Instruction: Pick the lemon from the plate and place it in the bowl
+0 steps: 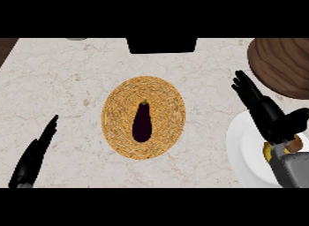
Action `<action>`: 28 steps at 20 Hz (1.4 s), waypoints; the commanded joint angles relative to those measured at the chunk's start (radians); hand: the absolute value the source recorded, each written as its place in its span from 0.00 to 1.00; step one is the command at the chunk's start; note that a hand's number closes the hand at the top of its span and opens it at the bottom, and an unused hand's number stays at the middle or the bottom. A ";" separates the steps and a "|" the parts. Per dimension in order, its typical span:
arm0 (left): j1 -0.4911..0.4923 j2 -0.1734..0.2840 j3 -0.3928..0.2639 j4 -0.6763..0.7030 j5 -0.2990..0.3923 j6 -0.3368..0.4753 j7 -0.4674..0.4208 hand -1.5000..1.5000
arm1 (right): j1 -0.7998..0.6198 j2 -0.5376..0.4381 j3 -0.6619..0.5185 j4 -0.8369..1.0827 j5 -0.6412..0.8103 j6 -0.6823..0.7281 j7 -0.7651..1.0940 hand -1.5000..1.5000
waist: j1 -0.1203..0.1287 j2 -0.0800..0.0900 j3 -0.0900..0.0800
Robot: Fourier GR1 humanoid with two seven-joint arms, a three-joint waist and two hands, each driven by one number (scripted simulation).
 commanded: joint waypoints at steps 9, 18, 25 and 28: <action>-0.113 -0.032 0.173 -0.126 0.108 0.063 -0.046 0.50 | 0.139 -0.516 -0.217 -0.046 0.295 0.110 -0.090 0.00 | -0.078 -0.010 -0.027; -0.124 0.013 0.250 -0.149 0.168 -0.016 -0.029 0.50 | 0.738 -0.367 -0.430 -0.204 0.320 -0.002 -0.599 0.00 | -0.026 0.000 -0.023; -0.155 -0.047 0.235 -0.141 0.128 -0.060 -0.017 0.50 | 0.732 -0.400 -0.617 -0.324 0.254 0.173 -0.418 0.00 | 0.010 0.007 -0.024; -0.187 -0.068 0.212 -0.176 0.088 -0.015 0.044 0.50 | 0.645 -0.438 -0.609 -0.395 0.263 0.187 -0.257 0.00 | 0.016 0.008 -0.024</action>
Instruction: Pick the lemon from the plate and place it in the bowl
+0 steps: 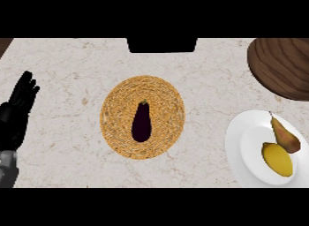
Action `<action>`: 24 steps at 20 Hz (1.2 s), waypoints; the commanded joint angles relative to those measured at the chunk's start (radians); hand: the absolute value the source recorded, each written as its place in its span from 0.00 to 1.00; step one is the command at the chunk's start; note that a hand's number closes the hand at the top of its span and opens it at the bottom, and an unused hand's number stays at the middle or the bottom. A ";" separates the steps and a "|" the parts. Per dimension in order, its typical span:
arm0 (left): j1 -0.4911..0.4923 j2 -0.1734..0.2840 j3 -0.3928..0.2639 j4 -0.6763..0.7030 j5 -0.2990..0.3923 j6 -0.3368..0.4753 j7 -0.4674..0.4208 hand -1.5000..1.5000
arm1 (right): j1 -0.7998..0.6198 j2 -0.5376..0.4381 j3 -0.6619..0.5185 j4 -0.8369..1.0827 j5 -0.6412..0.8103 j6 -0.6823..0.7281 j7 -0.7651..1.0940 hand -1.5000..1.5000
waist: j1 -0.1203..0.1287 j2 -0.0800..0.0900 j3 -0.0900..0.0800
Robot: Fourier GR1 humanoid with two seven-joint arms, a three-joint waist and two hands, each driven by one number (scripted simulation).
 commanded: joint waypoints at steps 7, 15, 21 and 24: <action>-0.060 0.007 0.028 0.040 0.004 -0.063 0.000 0.50 | -0.126 -0.221 0.066 -0.076 0.074 0.193 0.314 0.00 | 0.026 0.008 -0.001; -0.064 -0.042 0.028 0.084 -0.023 -0.059 -0.033 0.50 | -0.350 -0.293 0.263 0.019 0.087 0.367 0.486 0.00 | 0.031 0.008 0.000; -0.012 -0.055 0.012 -0.020 -0.051 -0.038 0.033 0.50 | -0.420 -0.217 0.441 0.028 0.183 0.436 0.566 0.00 | 0.028 0.003 0.001; -0.062 -0.083 0.006 0.031 -0.077 -0.025 0.010 0.50 | -0.531 -0.194 0.526 0.125 0.217 0.504 0.596 0.00 | 0.034 0.008 0.001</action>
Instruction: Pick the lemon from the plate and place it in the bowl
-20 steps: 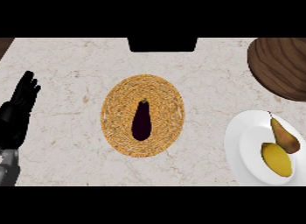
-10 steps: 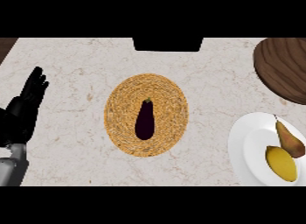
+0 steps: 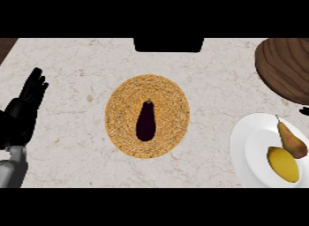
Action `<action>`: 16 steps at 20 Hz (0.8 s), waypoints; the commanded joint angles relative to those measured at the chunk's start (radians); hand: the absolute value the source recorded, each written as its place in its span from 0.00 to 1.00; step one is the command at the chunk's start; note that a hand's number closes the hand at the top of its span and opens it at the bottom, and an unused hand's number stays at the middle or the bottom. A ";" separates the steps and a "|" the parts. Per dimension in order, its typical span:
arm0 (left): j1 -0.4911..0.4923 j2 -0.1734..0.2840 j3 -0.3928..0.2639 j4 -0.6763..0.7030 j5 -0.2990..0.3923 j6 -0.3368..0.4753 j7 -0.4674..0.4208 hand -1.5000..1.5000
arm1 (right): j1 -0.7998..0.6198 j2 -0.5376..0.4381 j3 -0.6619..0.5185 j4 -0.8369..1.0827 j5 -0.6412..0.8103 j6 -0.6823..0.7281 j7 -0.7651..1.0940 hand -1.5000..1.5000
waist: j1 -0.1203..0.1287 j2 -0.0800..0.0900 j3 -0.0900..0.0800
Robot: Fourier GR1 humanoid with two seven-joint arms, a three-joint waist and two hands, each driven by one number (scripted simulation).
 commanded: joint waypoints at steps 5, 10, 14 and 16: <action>-0.030 -0.006 0.066 0.087 0.002 -0.052 -0.024 0.50 | -0.060 0.076 0.088 0.032 0.164 0.087 0.040 0.00 | -0.021 -0.004 0.000; 0.092 -0.044 0.016 -0.031 -0.055 -0.022 -0.044 0.50 | -0.089 0.114 0.102 0.113 0.353 -0.075 -0.109 0.00 | -0.013 -0.005 0.001; 0.039 -0.068 0.038 -0.027 -0.072 -0.024 0.011 0.50 | -0.022 0.161 0.064 0.101 0.418 -0.080 -0.152 0.00 | -0.022 -0.005 0.000; -0.030 -0.063 0.061 0.029 -0.063 -0.054 0.022 0.50 | -0.056 0.236 0.104 0.139 0.460 -0.081 -0.132 0.00 | -0.020 -0.004 0.000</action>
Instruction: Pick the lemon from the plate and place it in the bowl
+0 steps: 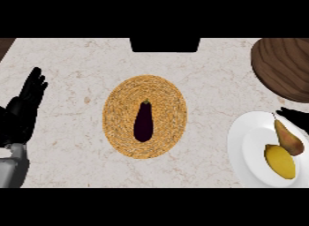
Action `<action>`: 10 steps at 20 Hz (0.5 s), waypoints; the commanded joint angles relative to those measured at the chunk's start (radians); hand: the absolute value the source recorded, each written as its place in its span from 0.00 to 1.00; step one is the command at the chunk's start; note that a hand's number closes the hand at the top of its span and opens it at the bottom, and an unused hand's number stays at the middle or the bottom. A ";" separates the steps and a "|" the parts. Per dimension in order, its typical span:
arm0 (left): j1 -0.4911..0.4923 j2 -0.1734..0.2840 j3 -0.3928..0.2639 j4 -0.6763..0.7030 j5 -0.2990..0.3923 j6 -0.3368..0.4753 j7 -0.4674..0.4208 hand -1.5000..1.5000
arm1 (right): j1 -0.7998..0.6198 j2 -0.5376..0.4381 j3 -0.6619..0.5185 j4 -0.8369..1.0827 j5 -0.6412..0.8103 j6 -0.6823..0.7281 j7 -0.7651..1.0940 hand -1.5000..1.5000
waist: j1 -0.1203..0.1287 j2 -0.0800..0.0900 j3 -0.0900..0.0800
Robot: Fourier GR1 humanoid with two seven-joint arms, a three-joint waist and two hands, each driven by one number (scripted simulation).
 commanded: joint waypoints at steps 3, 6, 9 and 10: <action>0.027 -0.006 0.032 -0.044 -0.011 -0.036 0.026 0.50 | 0.057 0.072 -0.017 -0.017 0.051 0.057 -0.002 0.00 | -0.001 -0.001 0.000; 0.011 -0.041 0.027 0.020 -0.054 -0.023 -0.055 0.50 | 0.029 0.100 0.007 0.086 0.141 0.017 -0.052 0.00 | -0.001 0.000 0.000; 0.019 -0.053 0.039 -0.021 -0.057 -0.038 -0.011 0.50 | 0.028 0.151 -0.021 0.045 0.153 0.066 -0.024 0.00 | -0.001 0.000 0.000; 0.009 -0.020 0.057 -0.072 -0.029 -0.054 0.073 0.50 | 0.096 0.167 0.009 0.042 0.189 -0.001 -0.030 0.00 | -0.002 -0.001 0.000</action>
